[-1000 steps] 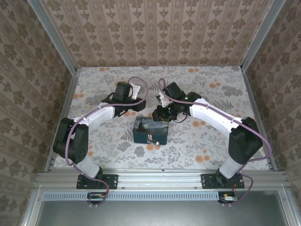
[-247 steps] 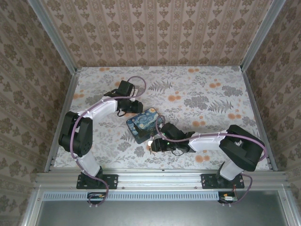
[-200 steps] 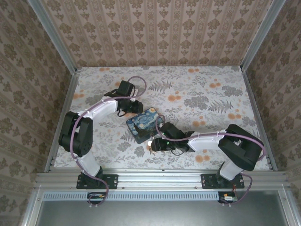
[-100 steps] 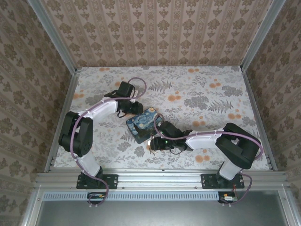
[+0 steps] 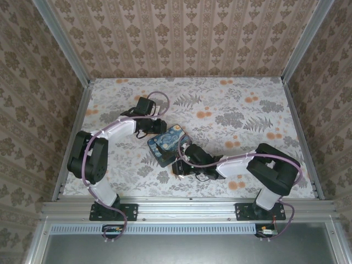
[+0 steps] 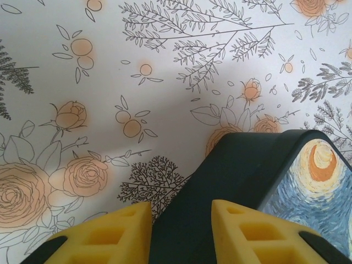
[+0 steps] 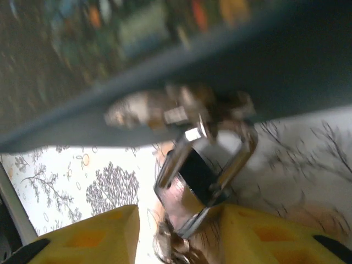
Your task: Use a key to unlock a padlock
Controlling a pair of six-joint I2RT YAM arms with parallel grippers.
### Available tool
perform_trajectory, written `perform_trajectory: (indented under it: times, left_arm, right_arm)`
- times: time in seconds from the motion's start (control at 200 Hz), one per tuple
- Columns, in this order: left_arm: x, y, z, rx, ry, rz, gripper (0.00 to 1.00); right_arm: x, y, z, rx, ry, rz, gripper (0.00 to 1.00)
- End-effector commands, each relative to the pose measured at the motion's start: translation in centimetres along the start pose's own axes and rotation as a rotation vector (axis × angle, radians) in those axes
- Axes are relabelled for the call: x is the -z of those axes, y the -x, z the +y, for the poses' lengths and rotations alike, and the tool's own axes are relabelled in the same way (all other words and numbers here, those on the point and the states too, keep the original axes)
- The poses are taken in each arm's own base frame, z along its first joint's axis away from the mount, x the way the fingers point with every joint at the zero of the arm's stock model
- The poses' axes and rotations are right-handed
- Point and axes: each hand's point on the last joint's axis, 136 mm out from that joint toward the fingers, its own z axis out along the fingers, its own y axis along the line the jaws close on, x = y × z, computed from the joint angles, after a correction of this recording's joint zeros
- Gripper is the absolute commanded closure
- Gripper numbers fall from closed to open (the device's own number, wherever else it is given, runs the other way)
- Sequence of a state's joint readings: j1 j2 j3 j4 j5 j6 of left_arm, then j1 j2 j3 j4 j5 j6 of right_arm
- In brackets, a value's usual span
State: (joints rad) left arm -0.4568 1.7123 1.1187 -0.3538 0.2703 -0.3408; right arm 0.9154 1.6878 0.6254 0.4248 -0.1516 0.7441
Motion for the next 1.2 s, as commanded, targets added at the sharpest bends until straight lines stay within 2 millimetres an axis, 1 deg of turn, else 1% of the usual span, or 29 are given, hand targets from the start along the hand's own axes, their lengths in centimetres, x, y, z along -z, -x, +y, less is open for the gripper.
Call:
perform_trajectory:
  times: [0.0,0.035,0.095,0.21,0.295,0.365,0.415,0.48,0.535,0.735,0.745,0.755,0.775,0.93,1.025,1.125,1.16,1.195]
  left_arm:
    - [-0.4,-4.7,1.1,0.04,0.041,0.149,0.65]
    - [-0.3,-4.8,1.2,0.04,0.05,0.148,0.65]
    - [-0.2,-4.9,1.4,0.041,0.055,0.152,0.65]
    - [-0.1,-5.0,1.7,0.046,0.066,0.153,0.66]
    - [0.0,-4.9,1.7,0.054,0.064,0.147,0.66]
    - [0.0,-4.8,1.7,0.063,0.066,0.141,0.66]
    - [-0.1,-4.6,1.7,0.069,0.068,0.134,0.66]
    - [-0.2,-4.4,1.6,0.076,0.066,0.132,0.67]
    - [-0.2,-4.3,1.6,0.08,0.065,0.129,0.67]
    - [0.2,-4.0,1.6,0.081,0.072,0.114,0.67]
    - [0.2,-3.9,1.6,0.081,0.072,0.113,0.67]
    - [0.4,-3.6,2.3,0.1,0.079,0.106,0.67]
    - [0.4,-3.5,2.5,0.108,0.082,0.102,0.67]
    - [0.5,-3.4,2.6,0.117,0.082,0.098,0.67]
    - [0.4,-3.2,2.5,0.117,0.078,0.096,0.67]
    - [0.3,-2.8,2.4,0.122,0.073,0.088,0.68]
    - [0.4,-2.7,2.3,0.126,0.071,0.085,0.68]
    - [0.4,-2.6,2.3,0.128,0.068,0.084,0.68]
  right_arm:
    - [-0.3,3.5,1.9,0.065,0.099,-0.186,0.63]
    - [-0.2,3.6,2.2,0.07,0.116,-0.192,0.65]
    - [-0.2,3.5,2.2,0.071,0.116,-0.19,0.66]
    - [0.0,3.1,1.3,0.057,0.1,-0.189,0.67]
    - [1.1,3.4,0.9,0.057,0.089,-0.212,0.69]
    - [1.8,3.5,1.2,0.069,0.094,-0.218,0.71]
    - [2.1,3.5,1.4,0.075,0.101,-0.215,0.71]
    - [2.2,3.5,1.6,0.071,0.111,-0.214,0.67]
    - [2.1,3.2,1.3,0.062,0.108,-0.205,0.62]
    - [1.2,1.0,0.5,0.0,0.096,-0.134,0.56]
    - [1.1,0.8,0.4,-0.002,0.094,-0.128,0.56]
    - [1.0,0.7,0.4,-0.005,0.092,-0.124,0.56]
    - [0.9,0.5,0.3,-0.009,0.088,-0.113,0.56]
    - [0.0,-0.5,-0.1,-0.04,0.066,-0.062,0.55]
    - [-0.3,-1.0,0.3,-0.039,0.069,-0.042,0.55]
    - [-1.2,-1.2,0.5,-0.038,0.069,-0.017,0.55]
    - [-1.5,-1.2,0.5,-0.037,0.07,-0.012,0.56]
    - [-1.8,-1.2,0.5,-0.039,0.071,-0.008,0.59]
